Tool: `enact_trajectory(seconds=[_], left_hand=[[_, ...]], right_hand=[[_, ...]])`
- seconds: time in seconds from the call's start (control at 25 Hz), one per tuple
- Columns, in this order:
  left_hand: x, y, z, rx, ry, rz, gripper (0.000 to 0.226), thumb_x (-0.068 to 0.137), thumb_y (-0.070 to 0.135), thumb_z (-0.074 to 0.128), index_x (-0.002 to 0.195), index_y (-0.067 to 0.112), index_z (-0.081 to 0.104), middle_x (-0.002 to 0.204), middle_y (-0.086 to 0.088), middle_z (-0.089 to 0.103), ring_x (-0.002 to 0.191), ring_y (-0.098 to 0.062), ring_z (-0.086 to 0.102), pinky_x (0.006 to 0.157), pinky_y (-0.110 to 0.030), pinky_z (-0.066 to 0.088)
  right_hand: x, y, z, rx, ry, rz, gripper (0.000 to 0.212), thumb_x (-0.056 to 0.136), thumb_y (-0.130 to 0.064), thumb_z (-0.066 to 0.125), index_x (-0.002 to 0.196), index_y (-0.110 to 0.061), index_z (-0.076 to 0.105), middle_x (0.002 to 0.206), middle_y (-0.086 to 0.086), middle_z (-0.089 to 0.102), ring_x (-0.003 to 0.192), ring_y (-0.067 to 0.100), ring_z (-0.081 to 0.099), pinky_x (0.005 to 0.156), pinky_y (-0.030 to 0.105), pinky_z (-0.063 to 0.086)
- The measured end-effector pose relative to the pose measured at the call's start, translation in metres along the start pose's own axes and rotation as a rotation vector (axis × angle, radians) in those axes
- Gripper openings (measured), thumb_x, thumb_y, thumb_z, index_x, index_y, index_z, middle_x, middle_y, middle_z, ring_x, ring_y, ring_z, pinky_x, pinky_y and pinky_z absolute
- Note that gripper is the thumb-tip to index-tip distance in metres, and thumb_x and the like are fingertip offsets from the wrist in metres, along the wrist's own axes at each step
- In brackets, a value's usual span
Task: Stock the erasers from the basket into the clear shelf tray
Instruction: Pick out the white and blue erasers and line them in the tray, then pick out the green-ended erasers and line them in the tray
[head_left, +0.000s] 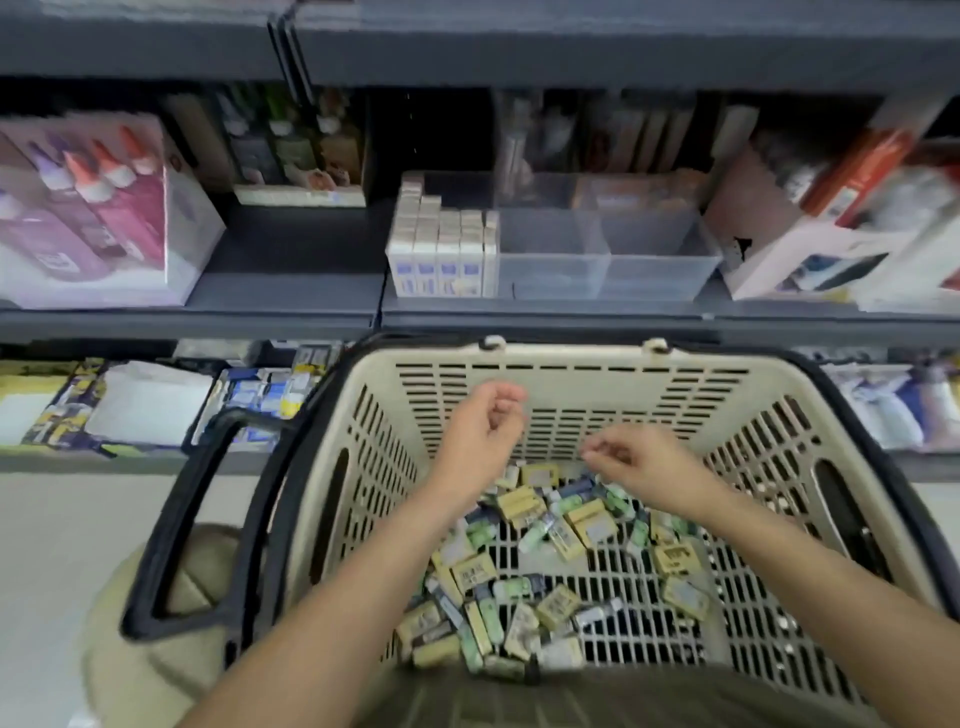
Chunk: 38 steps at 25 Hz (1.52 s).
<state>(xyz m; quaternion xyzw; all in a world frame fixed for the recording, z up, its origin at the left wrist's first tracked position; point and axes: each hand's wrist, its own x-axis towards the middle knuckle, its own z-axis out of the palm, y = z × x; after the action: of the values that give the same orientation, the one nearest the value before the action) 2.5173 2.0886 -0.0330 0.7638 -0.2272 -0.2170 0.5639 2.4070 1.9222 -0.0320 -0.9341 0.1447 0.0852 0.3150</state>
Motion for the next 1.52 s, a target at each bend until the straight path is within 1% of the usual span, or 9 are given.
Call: enact_trajectory(seconds=[0.08, 0.24, 0.4, 0.56, 0.76, 1.0, 1.2, 1.32, 1.52], left_hand=[[0.0, -0.022, 0.009, 0.034, -0.03, -0.165, 0.013, 0.092, 0.011, 0.052, 0.1, 0.021, 0.056, 0.086, 0.008, 0.058, 0.08, -0.007, 0.056, 0.063, -0.011, 0.044], [-0.009, -0.073, 0.018, 0.375, -0.216, -0.277, 0.021, 0.094, 0.014, 0.051, 0.114, 0.012, 0.057, 0.115, -0.001, 0.06, 0.106, -0.016, 0.056, 0.088, -0.023, 0.044], [-0.013, -0.099, 0.024, 0.681, -0.322, -0.131, 0.035, 0.09, 0.026, 0.059, 0.123, 0.018, 0.056, 0.125, 0.001, 0.058, 0.111, -0.017, 0.054, 0.092, -0.028, 0.044], [-0.019, -0.11, 0.034, 0.958, -0.384, 0.025, 0.043, 0.086, 0.031, 0.063, 0.126, 0.019, 0.051, 0.124, 0.0, 0.053, 0.113, -0.021, 0.046, 0.093, -0.034, 0.043], [-0.009, -0.101, 0.035, 0.694, -0.384, -0.247, 0.029, 0.08, 0.036, 0.065, 0.103, 0.018, 0.06, 0.091, 0.003, 0.06, 0.081, -0.016, 0.058, 0.067, -0.03, 0.047], [-0.004, -0.091, 0.029, 0.88, -0.449, -0.361, 0.031, 0.074, 0.041, 0.064, 0.095, 0.019, 0.056, 0.084, 0.004, 0.058, 0.077, -0.016, 0.056, 0.061, -0.027, 0.042], [0.0, -0.094, 0.014, 0.749, -0.337, -0.346, 0.025, 0.079, 0.029, 0.067, 0.102, 0.024, 0.059, 0.099, 0.004, 0.064, 0.084, -0.015, 0.061, 0.071, -0.03, 0.051], [-0.002, -0.094, 0.013, 0.739, -0.245, -0.302, 0.025, 0.084, 0.021, 0.061, 0.108, 0.023, 0.057, 0.107, 0.004, 0.06, 0.083, -0.013, 0.058, 0.071, -0.03, 0.05], [-0.002, -0.088, 0.021, 0.719, -0.187, -0.208, 0.025, 0.088, 0.025, 0.056, 0.112, 0.019, 0.054, 0.107, 0.003, 0.058, 0.09, -0.018, 0.059, 0.071, -0.029, 0.047]], right_hand=[[0.004, 0.02, 0.031, -0.148, -0.134, -0.002, 0.018, 0.091, -0.03, 0.056, 0.104, -0.022, 0.065, 0.101, -0.006, 0.068, 0.083, 0.002, 0.059, 0.064, 0.008, 0.041], [0.007, 0.044, 0.074, -0.268, -0.261, 0.055, 0.042, 0.09, -0.027, 0.055, 0.131, -0.024, 0.048, 0.135, 0.003, 0.048, 0.112, 0.017, 0.052, 0.094, 0.03, 0.044], [0.006, 0.053, 0.093, -0.434, -0.326, -0.001, 0.056, 0.087, -0.025, 0.056, 0.14, -0.026, 0.035, 0.146, 0.001, 0.035, 0.131, 0.023, 0.031, 0.108, 0.04, 0.032], [0.005, 0.062, 0.084, -0.432, -0.236, 0.081, 0.045, 0.087, -0.015, 0.052, 0.131, -0.023, 0.044, 0.132, 0.004, 0.046, 0.12, 0.022, 0.044, 0.096, 0.035, 0.042], [0.004, 0.07, 0.078, -0.45, -0.258, 0.128, 0.025, 0.089, -0.02, 0.051, 0.114, -0.021, 0.056, 0.116, 0.0, 0.054, 0.105, 0.019, 0.053, 0.077, 0.031, 0.045], [0.005, 0.071, 0.075, -0.395, -0.574, 0.177, 0.015, 0.088, -0.018, 0.054, 0.075, -0.013, 0.06, 0.073, 0.003, 0.057, 0.068, 0.02, 0.054, 0.065, 0.029, 0.043], [0.013, 0.058, 0.075, -0.495, -0.15, 0.101, 0.018, 0.09, -0.023, 0.05, 0.106, -0.016, 0.056, 0.11, 0.004, 0.054, 0.094, 0.023, 0.058, 0.068, 0.032, 0.047], [0.025, 0.058, 0.075, -0.512, -0.201, 0.036, 0.04, 0.09, -0.017, 0.05, 0.13, -0.018, 0.043, 0.129, 0.005, 0.048, 0.114, 0.025, 0.05, 0.087, 0.035, 0.045], [0.021, 0.051, 0.088, -0.574, -0.274, 0.099, 0.021, 0.084, -0.033, 0.057, 0.096, -0.017, 0.054, 0.102, 0.004, 0.055, 0.091, 0.022, 0.055, 0.069, 0.032, 0.046]])
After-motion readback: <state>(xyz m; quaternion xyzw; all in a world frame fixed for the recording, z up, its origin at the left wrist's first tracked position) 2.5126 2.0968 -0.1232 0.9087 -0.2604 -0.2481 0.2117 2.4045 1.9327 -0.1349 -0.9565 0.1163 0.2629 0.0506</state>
